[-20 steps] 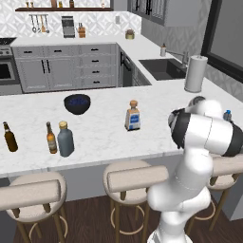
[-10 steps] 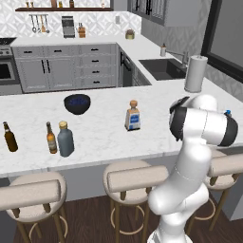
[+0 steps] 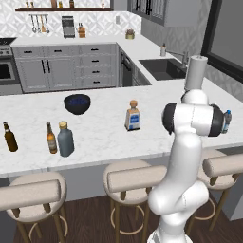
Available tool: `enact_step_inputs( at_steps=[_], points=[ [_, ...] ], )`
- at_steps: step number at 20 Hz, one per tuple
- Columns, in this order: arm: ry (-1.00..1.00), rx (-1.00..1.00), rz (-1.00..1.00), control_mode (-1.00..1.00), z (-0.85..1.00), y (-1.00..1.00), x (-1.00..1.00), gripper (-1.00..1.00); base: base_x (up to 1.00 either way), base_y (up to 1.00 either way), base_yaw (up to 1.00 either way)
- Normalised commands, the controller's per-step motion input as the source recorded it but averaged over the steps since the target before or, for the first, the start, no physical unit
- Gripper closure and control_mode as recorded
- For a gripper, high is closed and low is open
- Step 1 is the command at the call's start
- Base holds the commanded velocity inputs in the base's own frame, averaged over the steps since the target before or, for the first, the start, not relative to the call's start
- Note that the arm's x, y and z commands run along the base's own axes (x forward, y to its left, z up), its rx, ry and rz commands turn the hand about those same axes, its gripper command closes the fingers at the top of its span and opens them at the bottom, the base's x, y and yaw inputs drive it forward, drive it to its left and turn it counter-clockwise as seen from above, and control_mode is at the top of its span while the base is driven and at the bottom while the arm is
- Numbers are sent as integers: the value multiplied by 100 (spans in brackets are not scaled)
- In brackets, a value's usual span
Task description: Move the plastic bottles in the middle to the plastics group, and the glass bottles in the middle to the glass group.
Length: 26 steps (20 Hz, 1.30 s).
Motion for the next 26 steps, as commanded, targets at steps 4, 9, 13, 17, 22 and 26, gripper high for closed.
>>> enact_step_inputs(
  at_steps=[4, 9, 13, 17, 22, 26],
  points=[
    [2, 6, 0, -100, -27, -22, 7, 100, 0, 0, 0],
    [0, 5, 1, -100, -18, -20, 10, 100, 0, 0, 0],
    [0, 3, 3, -100, -18, -4, 0, 100, 0, 0, 0],
    [0, 1, 5, -100, -11, 0, 0, 100, 0, 0, 0],
    [0, 0, 5, -100, -8, 2, 0, -100, 0, 0, 0],
    [0, 0, 5, -100, -10, 1, 1, -100, 0, 0, 0]
  ],
)
